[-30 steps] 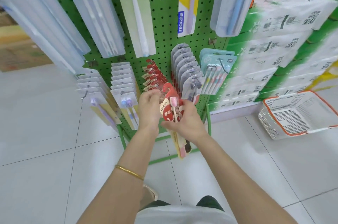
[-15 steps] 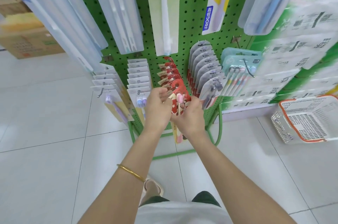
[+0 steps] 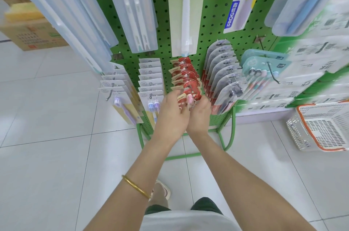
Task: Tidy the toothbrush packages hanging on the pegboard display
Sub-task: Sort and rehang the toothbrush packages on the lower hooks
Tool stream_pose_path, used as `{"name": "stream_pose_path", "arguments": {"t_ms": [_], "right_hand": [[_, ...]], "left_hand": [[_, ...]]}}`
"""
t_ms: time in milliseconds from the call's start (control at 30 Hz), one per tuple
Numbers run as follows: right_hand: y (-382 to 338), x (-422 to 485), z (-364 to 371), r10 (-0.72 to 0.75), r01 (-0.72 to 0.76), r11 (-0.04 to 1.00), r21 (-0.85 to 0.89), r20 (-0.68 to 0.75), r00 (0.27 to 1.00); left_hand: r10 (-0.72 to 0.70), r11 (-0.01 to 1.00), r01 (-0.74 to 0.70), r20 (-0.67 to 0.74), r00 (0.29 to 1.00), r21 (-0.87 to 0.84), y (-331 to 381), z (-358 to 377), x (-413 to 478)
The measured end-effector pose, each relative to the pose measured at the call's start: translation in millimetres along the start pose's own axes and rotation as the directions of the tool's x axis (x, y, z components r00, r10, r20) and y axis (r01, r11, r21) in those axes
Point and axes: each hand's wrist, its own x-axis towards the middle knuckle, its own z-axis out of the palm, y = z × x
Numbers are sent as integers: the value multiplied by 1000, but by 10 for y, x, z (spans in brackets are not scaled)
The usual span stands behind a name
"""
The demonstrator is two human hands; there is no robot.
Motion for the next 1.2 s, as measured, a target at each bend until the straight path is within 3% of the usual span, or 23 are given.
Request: {"name": "stream_pose_path", "arguments": {"t_ms": [233,400,600,800,1033,1200], "right_hand": [[-50,152,36,-17,17,1000,0,-7,1000],[-49,62,58,-4,4,997,74,-8,1000],[-50,63,28,34,-32,999,-44,50,998],[140,-45,-1,7,-7,1000,-16,48,999],[468,-460,-26,-105,101,994,31,190,976],[85,-430,-36,-219,185,969,161,230,948]], "left_hand": [[33,989,-34,10,999,146,-38,-30,3],[22,989,-25,25,999,144,-29,-33,-8],[-8,989,3,35,999,148,-49,-27,-54],[44,989,-43,-1,999,143,-103,-72,-206],[-108,994,102,-150,983,-43,-327,-179,-449],[-164,982,143,-178,970,-126,-445,-345,-433]]}}
